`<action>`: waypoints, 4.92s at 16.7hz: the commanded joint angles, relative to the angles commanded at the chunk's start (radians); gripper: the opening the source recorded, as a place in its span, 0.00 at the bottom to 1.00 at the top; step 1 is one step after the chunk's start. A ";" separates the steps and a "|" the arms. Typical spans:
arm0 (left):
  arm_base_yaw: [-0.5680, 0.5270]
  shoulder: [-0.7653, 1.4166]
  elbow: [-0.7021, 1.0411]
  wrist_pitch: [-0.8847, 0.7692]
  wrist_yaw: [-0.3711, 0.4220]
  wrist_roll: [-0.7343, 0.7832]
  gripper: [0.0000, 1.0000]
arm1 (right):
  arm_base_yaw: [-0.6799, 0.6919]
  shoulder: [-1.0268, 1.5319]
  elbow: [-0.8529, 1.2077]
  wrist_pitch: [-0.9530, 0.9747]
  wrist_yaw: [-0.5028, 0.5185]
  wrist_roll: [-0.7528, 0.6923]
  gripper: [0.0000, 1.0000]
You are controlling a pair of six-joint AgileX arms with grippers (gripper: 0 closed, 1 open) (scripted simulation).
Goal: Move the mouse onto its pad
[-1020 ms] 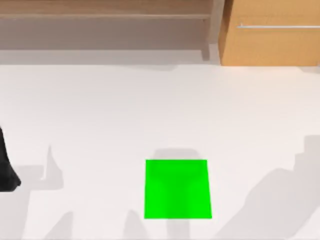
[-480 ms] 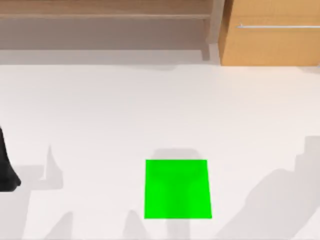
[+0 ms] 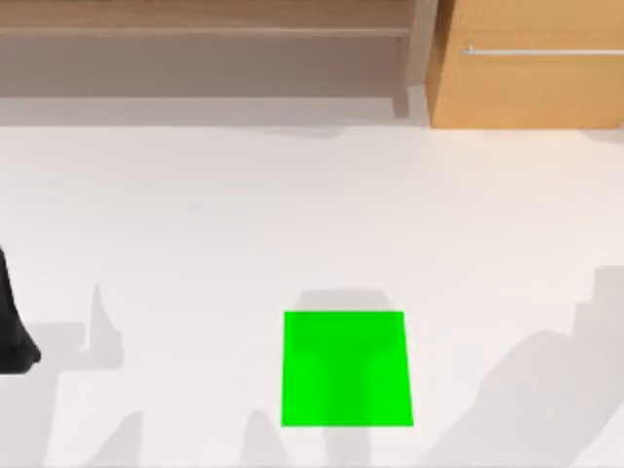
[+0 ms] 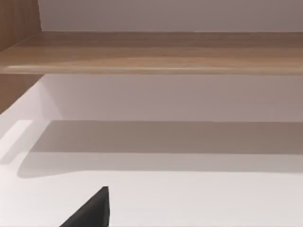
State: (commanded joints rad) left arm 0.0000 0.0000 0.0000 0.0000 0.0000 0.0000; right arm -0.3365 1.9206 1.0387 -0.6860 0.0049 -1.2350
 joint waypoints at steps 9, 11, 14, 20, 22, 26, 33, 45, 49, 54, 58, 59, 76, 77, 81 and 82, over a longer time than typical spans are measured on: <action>0.000 0.000 0.000 0.000 0.000 0.000 1.00 | 0.005 -0.087 0.088 -0.179 -0.008 0.023 0.00; 0.000 0.000 0.000 0.000 0.000 0.000 1.00 | 0.005 -0.117 0.144 -0.277 -0.008 0.021 0.00; 0.000 0.000 0.000 0.000 0.000 0.000 1.00 | 0.003 -0.168 0.223 -0.409 -0.008 0.022 0.00; 0.000 0.000 0.000 0.000 0.000 0.000 1.00 | 0.004 -0.191 0.257 -0.453 -0.008 0.027 0.00; 0.000 0.000 0.000 0.000 0.000 0.000 1.00 | 0.017 -0.184 0.264 -0.454 -0.008 0.014 0.00; 0.000 0.000 0.000 0.000 0.000 0.000 1.00 | 0.168 -0.120 0.333 -0.465 -0.006 -0.137 0.00; 0.000 0.000 0.000 0.000 0.000 0.000 1.00 | 0.722 0.067 0.516 -0.492 -0.008 -0.650 0.00; 0.000 0.000 0.000 0.000 0.000 0.000 1.00 | 1.173 0.189 0.661 -0.484 -0.002 -1.055 0.00; 0.000 0.000 0.000 0.000 0.000 0.000 1.00 | 1.171 0.186 0.654 -0.481 -0.010 -1.054 0.00; 0.000 0.000 0.000 0.000 0.000 0.000 1.00 | 1.182 0.201 0.628 -0.461 -0.061 -1.063 0.00; 0.000 0.000 0.000 0.000 0.000 0.000 1.00 | 1.188 0.217 0.596 -0.436 -0.105 -1.069 0.00; 0.000 0.000 0.000 0.000 0.000 0.000 1.00 | 1.188 0.219 0.589 -0.427 -0.109 -1.069 0.00; 0.000 0.000 0.000 0.000 0.000 0.000 1.00 | 1.173 0.232 0.544 -0.325 -0.001 -1.055 0.30; 0.000 0.000 0.000 0.000 0.000 0.000 1.00 | 1.173 0.232 0.544 -0.325 -0.001 -1.055 0.38; 0.000 0.000 0.000 0.000 0.000 0.000 1.00 | 1.173 0.232 0.544 -0.325 -0.001 -1.055 0.68; 0.000 0.000 0.000 0.000 0.000 0.000 1.00 | 1.173 0.232 0.544 -0.325 -0.001 -1.055 0.75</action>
State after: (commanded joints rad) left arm 0.0000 0.0000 0.0000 0.0000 0.0000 0.0000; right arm 0.8366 2.1522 1.5830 -1.0105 0.0035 -2.2898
